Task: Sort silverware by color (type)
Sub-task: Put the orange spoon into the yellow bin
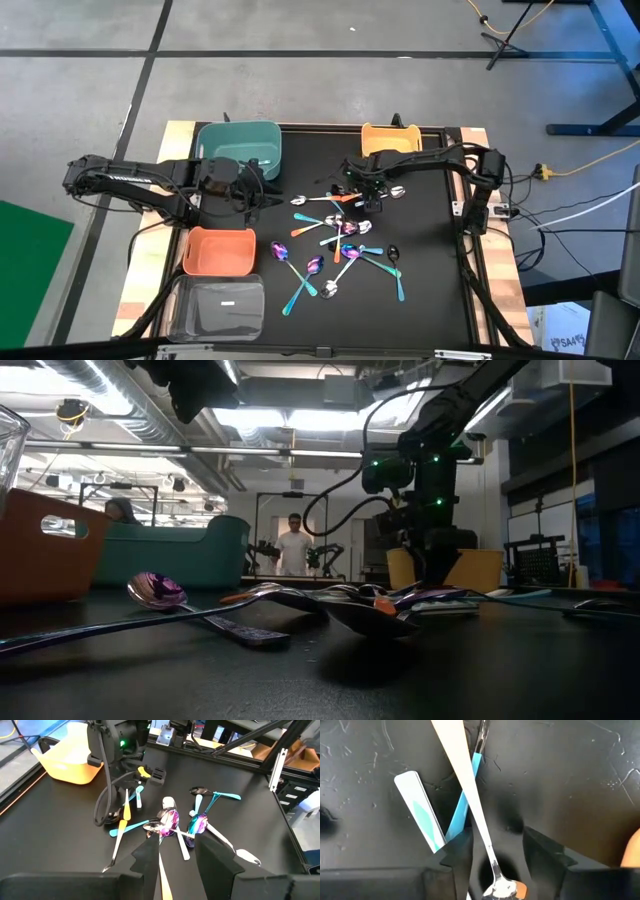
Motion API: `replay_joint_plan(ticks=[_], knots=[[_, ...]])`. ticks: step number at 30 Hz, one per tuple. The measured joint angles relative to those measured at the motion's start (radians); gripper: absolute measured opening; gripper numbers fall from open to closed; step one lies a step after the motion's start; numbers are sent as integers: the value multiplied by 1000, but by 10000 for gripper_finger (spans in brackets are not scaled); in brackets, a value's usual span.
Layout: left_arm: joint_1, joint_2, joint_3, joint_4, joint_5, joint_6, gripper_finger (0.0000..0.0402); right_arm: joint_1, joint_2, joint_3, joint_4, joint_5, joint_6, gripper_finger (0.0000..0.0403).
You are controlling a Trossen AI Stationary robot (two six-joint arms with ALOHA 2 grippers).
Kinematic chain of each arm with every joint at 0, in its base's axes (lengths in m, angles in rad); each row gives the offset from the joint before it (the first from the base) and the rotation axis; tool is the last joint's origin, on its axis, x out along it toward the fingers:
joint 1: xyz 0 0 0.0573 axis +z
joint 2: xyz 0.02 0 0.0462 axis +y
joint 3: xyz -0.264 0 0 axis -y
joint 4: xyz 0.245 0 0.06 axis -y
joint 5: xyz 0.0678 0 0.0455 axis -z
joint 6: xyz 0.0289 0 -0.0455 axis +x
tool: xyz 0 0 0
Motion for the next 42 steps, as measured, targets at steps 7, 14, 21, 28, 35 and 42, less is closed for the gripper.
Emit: replay_joint_plan(ticks=[7,14,21,28,35,42], knots=[[0,0,0,0,0,0,118,0,0,0,-1,-11,0,100],[0,0,0,0,0,0,118,0,1,0,3,-11,0,44],[0,0,0,0,0,0,118,0,1,0,5,-3,0,4],[0,0,0,0,0,0,118,2,1,0,1,-2,1,5],[0,0,0,0,0,0,118,2,-23,25,-68,-3,2,2],[0,0,0,0,0,0,118,2,-28,204,-324,-6,-7,1]])
